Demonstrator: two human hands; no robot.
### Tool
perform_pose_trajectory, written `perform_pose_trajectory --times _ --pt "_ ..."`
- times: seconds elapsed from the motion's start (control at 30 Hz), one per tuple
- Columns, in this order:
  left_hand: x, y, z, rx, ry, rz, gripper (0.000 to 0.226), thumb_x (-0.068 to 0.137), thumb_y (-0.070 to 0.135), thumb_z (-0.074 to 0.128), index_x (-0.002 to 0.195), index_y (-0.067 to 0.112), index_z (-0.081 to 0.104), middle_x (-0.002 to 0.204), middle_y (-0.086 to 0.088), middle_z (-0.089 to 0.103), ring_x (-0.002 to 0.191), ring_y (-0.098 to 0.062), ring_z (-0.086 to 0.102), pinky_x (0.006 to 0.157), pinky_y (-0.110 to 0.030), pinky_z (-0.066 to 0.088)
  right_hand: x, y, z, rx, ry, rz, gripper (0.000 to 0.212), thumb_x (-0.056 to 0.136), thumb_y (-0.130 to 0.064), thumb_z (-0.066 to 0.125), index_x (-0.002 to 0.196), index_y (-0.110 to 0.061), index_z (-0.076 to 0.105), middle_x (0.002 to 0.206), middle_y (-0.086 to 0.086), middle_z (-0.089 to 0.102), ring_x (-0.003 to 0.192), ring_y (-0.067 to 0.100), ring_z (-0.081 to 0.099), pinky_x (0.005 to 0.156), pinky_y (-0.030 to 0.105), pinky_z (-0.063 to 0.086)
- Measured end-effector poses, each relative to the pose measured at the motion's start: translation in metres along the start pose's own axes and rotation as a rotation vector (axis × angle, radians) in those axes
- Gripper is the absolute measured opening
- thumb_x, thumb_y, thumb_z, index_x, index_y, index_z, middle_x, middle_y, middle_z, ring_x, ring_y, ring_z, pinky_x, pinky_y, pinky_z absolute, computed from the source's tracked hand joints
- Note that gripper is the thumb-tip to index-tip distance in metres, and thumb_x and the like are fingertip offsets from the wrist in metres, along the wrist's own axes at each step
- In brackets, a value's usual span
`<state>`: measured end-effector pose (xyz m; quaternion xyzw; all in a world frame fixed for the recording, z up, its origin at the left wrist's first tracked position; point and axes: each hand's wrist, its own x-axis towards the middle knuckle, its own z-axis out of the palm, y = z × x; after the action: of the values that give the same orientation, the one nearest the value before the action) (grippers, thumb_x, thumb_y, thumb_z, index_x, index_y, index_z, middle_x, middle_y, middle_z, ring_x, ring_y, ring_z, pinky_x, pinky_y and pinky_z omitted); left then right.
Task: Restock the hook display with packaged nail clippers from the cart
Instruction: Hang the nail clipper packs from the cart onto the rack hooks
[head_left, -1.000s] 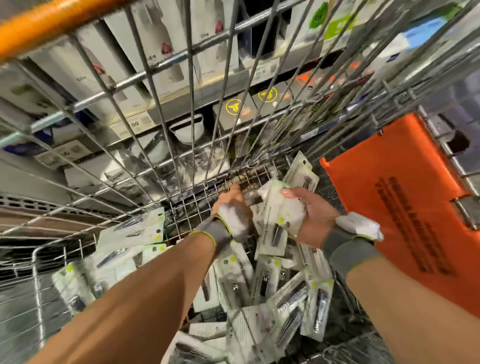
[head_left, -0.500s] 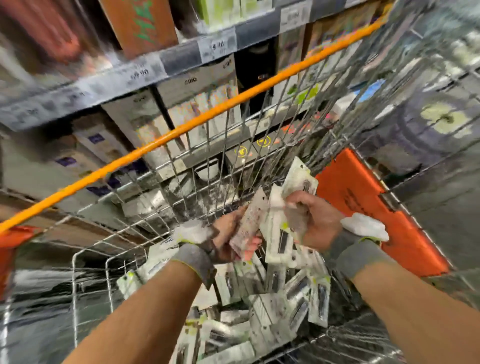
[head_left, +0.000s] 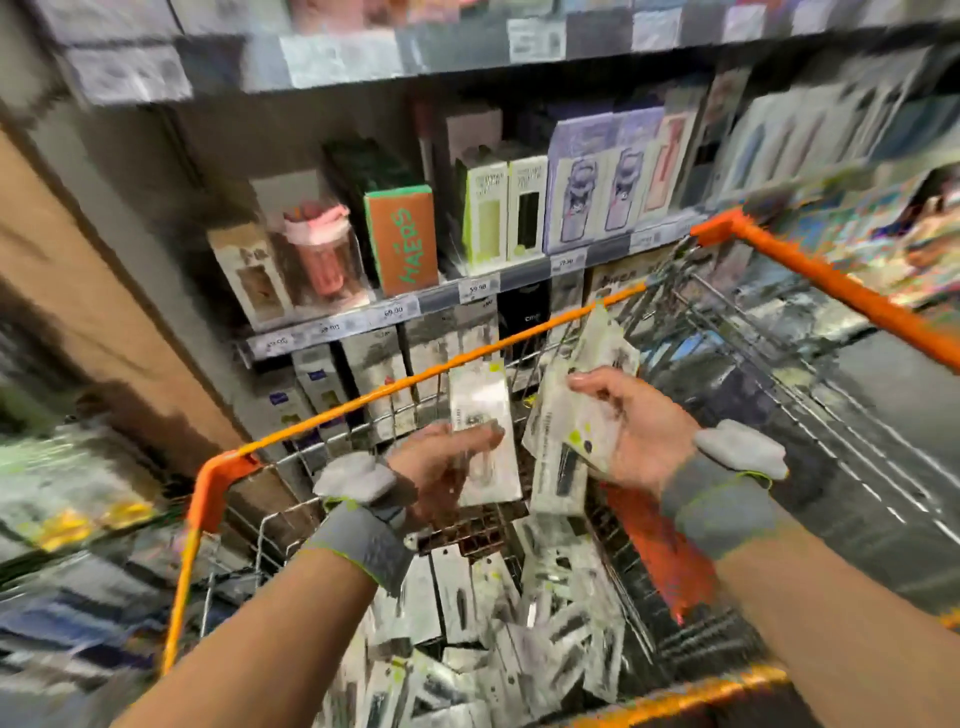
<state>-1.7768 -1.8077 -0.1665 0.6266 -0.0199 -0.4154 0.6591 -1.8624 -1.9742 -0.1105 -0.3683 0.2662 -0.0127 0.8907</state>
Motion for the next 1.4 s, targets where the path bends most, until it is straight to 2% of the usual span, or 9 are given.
perform_pose_trajectory --times 0.13,0.23,0.3,0.43,0.83,0.93,1.0,1.1,1.4 --pt "-0.064 0.048 -0.003 -0.08 0.071 0.137 0.009 0.084 0.019 0.064 0.08 0.012 0.06 0.053 0.008 0.063 0.04 -0.003 0.055 0.038 -0.013 0.039 -0.047 -0.024 0.055 -0.002 -0.177 -0.035 0.01 0.057 -0.002 0.07 0.06 -0.007 0.062 0.058 0.006 0.065 0.052 0.02 0.066 0.06 0.033 0.057" --pt "-0.127 0.084 -0.016 -0.048 0.075 0.209 0.019 0.078 0.026 0.069 0.083 0.008 0.062 0.067 -0.004 0.063 0.057 -0.015 0.06 0.056 -0.024 0.049 -0.084 -0.037 0.103 -0.031 -0.322 -0.04 0.035 0.026 0.001 0.086 0.055 -0.006 0.067 0.061 0.008 0.068 0.056 0.021 0.068 0.064 0.036 0.058" --pt "-0.148 0.098 -0.024 -0.044 0.088 0.225 0.034 0.077 0.024 0.069 0.103 0.002 0.064 0.092 -0.014 0.063 0.082 -0.027 0.06 0.078 -0.039 0.05 -0.096 -0.044 0.12 -0.058 -0.356 -0.054 0.017 0.04 -0.001 0.077 0.053 -0.006 0.068 0.061 0.008 0.068 0.056 0.02 0.068 0.063 0.035 0.058" --pt "-0.205 0.128 -0.048 -0.071 0.117 0.36 0.021 0.085 0.009 0.062 0.106 0.005 0.062 0.1 -0.013 0.067 0.076 -0.025 0.064 0.08 -0.043 0.053 -0.126 -0.045 0.173 -0.107 -0.431 -0.133 0.01 0.057 -0.004 0.059 0.051 -0.006 0.067 0.06 0.004 0.067 0.058 0.016 0.067 0.064 0.035 0.058" --pt "-0.368 0.169 -0.145 -0.091 0.27 0.575 0.018 0.084 0.003 0.062 0.083 0.017 0.05 0.077 -0.002 0.066 0.048 -0.012 0.058 0.044 -0.018 0.042 -0.194 0.033 0.324 -0.139 -0.578 -0.118 0.031 0.076 -0.002 0.054 0.047 -0.007 0.067 0.055 0.003 0.066 0.052 0.014 0.067 0.057 0.029 0.058" --pt "-0.409 0.174 -0.194 -0.116 0.339 0.579 0.022 0.083 0.004 0.061 0.077 0.021 0.048 0.073 0.0 0.063 0.054 -0.015 0.052 0.053 -0.023 0.038 -0.208 0.072 0.376 -0.136 -0.643 -0.089 0.012 0.05 -0.003 0.078 0.058 -0.006 0.069 0.068 0.006 0.069 0.065 0.018 0.069 0.067 0.033 0.059" --pt "-0.426 0.176 -0.221 -0.135 0.377 0.572 0.022 0.082 0.006 0.061 0.076 0.022 0.048 0.075 -0.001 0.06 0.054 -0.016 0.047 0.053 -0.023 0.033 -0.212 0.09 0.4 -0.137 -0.663 -0.066 0.044 0.028 -0.002 0.087 0.069 -0.004 0.069 0.078 0.009 0.069 0.073 0.022 0.069 0.072 0.038 0.059" --pt "-0.444 0.178 -0.243 -0.122 0.437 0.596 0.025 0.084 0.004 0.062 0.071 0.019 0.047 0.068 -0.001 0.06 0.048 -0.012 0.051 0.049 -0.02 0.035 -0.217 0.107 0.424 -0.129 -0.655 -0.083 0.027 0.038 -0.001 0.078 0.062 -0.006 0.067 0.068 0.007 0.069 0.061 0.02 0.069 0.059 0.035 0.059" --pt "-0.499 0.186 -0.324 -0.017 0.594 0.717 0.031 0.087 0.005 0.062 0.065 0.015 0.042 0.047 0.005 0.058 0.033 -0.004 0.045 0.037 -0.012 0.033 -0.228 0.152 0.497 -0.228 -0.709 -0.04 0.006 0.06 -0.006 0.062 0.058 -0.007 0.068 0.066 0.004 0.066 0.061 0.017 0.065 0.063 0.029 0.057"
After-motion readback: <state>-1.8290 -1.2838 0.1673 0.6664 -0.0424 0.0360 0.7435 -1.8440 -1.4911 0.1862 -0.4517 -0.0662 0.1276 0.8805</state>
